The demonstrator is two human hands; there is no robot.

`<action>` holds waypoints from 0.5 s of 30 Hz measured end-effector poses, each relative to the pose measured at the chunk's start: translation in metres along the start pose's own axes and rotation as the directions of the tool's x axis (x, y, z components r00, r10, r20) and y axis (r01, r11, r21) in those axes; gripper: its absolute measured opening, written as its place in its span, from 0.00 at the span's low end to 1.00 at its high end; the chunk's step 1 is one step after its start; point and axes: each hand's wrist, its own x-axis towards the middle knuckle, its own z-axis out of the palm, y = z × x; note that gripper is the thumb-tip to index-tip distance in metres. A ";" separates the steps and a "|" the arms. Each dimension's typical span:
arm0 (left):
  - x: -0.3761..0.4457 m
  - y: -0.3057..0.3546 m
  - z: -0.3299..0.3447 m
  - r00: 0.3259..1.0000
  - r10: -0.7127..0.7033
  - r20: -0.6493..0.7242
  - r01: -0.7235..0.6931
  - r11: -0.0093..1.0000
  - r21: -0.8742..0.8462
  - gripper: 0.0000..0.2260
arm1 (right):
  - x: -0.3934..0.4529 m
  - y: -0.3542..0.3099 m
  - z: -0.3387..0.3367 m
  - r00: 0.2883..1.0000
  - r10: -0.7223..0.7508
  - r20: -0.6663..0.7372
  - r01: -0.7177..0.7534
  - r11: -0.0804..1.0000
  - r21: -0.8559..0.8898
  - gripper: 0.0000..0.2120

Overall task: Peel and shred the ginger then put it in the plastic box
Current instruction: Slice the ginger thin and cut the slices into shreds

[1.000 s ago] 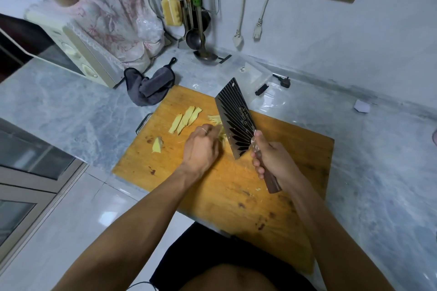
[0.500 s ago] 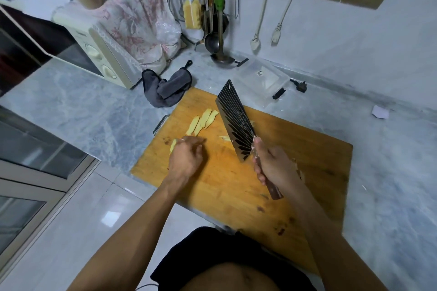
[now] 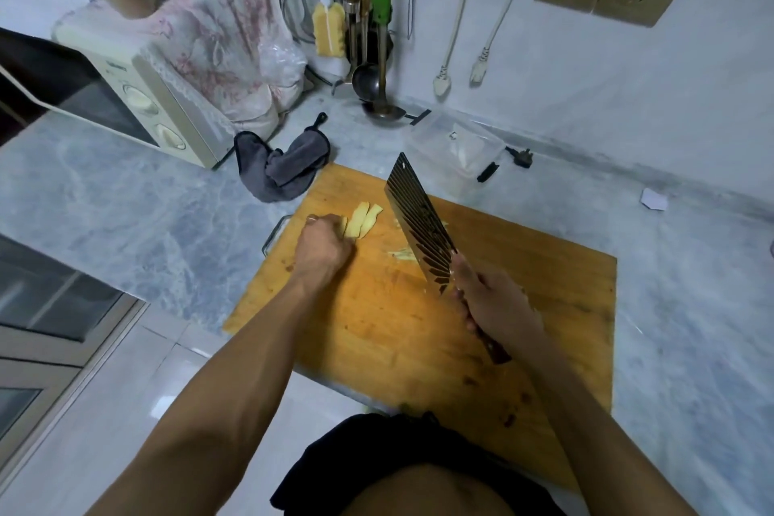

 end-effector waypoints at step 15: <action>-0.054 -0.069 -0.024 0.999 -0.040 -0.021 0.040 0.999 0.024 0.12 | 0.000 -0.003 0.021 0.997 0.054 0.061 -0.057 0.997 0.052 0.29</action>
